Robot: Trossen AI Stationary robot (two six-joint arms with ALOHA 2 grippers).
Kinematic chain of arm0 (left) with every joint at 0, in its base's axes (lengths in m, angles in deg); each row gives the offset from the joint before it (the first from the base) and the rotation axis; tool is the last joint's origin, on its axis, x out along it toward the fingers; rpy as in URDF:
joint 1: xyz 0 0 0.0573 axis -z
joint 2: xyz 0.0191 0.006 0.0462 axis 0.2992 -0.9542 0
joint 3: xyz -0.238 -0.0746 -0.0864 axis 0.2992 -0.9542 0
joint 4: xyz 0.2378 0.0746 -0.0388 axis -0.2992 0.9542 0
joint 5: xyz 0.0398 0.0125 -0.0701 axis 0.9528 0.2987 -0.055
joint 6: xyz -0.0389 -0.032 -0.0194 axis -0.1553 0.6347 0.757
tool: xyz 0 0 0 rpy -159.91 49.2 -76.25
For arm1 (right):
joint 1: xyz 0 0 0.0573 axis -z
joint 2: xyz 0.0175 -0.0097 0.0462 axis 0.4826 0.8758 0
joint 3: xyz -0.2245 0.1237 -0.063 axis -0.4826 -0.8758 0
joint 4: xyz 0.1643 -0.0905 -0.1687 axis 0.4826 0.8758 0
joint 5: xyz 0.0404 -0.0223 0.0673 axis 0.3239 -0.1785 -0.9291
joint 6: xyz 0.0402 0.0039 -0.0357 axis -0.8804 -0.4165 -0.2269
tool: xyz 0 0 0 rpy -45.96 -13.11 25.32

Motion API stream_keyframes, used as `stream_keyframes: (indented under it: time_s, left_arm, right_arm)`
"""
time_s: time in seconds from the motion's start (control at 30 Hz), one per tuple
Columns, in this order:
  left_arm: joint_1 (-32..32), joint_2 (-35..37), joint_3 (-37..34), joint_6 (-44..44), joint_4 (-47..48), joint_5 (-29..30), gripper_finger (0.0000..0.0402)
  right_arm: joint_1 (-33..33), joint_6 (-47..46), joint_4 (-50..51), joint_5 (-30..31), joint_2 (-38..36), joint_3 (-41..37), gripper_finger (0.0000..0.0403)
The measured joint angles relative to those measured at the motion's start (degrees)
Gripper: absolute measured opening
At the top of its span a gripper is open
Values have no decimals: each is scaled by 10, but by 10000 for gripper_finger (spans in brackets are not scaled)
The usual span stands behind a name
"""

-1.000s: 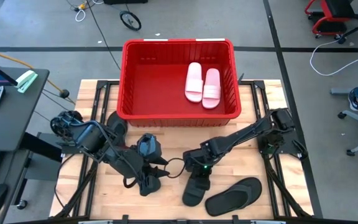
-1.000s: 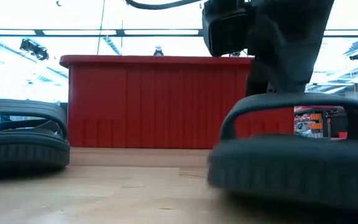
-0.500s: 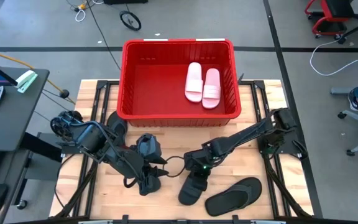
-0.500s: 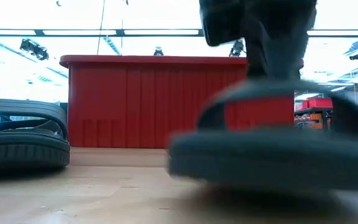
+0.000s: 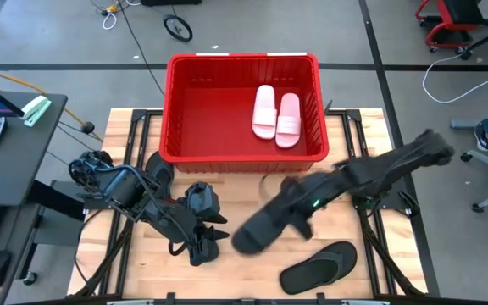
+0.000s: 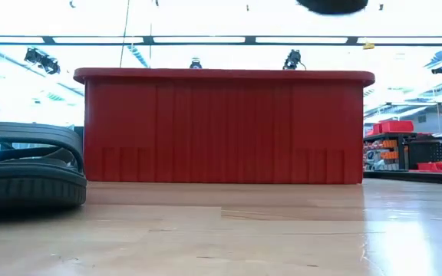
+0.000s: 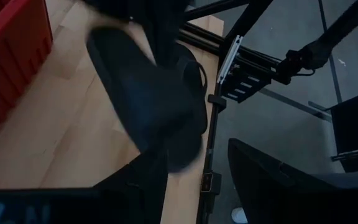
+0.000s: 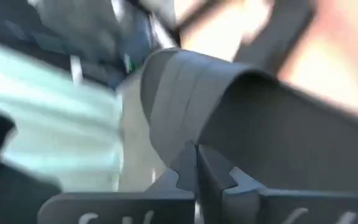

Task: Pick and place slides into bin
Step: Put the right black slide into the red bin

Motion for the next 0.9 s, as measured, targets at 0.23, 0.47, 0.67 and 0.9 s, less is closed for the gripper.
stream_keyframes:
  time_s: [0.23, 0.47, 0.67, 0.9]
  left_arm:
    - [-10, 0, 0, -2, 0, 0, 172]
    - [-57, 0, 0, -32, 0, 0, 172]
    - [-119, 0, 0, -33, 0, 0, 172]
    - [-158, 1, 6, -4, -13, 0, 172]
  right_arm:
    - [102, 112, -16, 191, -146, 0, 0]
    - [306, 217, -91, 108, -140, 0, 0]
    - [473, 220, -165, -136, -32, 0, 0]
    - [583, 140, -296, -258, 124, 0, 0]
